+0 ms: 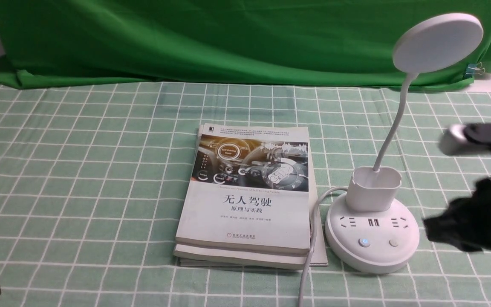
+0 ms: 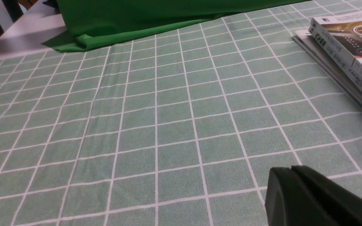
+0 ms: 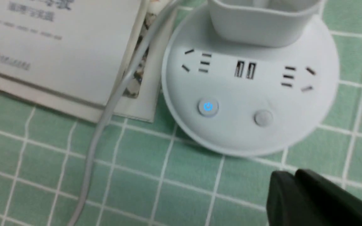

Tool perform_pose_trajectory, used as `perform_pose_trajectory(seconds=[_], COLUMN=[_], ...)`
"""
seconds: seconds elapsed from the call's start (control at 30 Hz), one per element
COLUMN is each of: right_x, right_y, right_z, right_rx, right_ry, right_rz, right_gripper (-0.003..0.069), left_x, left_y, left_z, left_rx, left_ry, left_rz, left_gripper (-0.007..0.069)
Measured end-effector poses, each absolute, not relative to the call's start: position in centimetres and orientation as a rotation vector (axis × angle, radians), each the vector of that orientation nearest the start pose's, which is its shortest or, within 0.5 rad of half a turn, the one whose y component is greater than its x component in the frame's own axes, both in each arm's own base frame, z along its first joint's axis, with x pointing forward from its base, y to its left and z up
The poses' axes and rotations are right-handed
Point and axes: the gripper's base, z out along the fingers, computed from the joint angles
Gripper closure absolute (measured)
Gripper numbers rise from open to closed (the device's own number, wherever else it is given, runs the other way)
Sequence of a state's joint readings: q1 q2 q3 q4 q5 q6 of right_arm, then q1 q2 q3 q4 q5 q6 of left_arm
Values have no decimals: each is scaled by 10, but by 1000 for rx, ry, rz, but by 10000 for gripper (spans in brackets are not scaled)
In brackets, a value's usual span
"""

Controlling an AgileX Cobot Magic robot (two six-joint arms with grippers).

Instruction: Turn off the desk lamp on the blue coffee tablecloth by hand.

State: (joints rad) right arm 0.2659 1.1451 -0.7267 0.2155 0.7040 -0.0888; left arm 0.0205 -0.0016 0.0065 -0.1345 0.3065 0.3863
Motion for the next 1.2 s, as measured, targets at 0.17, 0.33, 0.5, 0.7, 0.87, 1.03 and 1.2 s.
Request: perform_pose_trajectory(seconds=[0.17,0.33,0.5,0.7,0.87,1.03,1.2], right_x=[162,146,134,114,82,63,56], right_y=[57,52,49,29,8,2,3], right_z=[266,285,297,282,233,196,191], right_rx=[-159,-137,-138,-143,-30,7,-45], right_ry=[2507,2370,2282,2022,1803,1714,1712], right_rz=[358,385,395,265,104,28,-10], right_gripper=[601,592,587,623,630,630,630], left_x=[54,54,54,54,54,54,54], left_y=[-3,-3,-3,-3,-3,-3,-3], left_z=[184,184,184,184,184,184,184], left_rx=[242,242,242,242,242,242,242], left_ry=[1779,1779,1779,1779,1779,1779,1779], left_rz=[163,163,163,163,163,163,163], left_gripper=[624,624,624,624,624,624,624])
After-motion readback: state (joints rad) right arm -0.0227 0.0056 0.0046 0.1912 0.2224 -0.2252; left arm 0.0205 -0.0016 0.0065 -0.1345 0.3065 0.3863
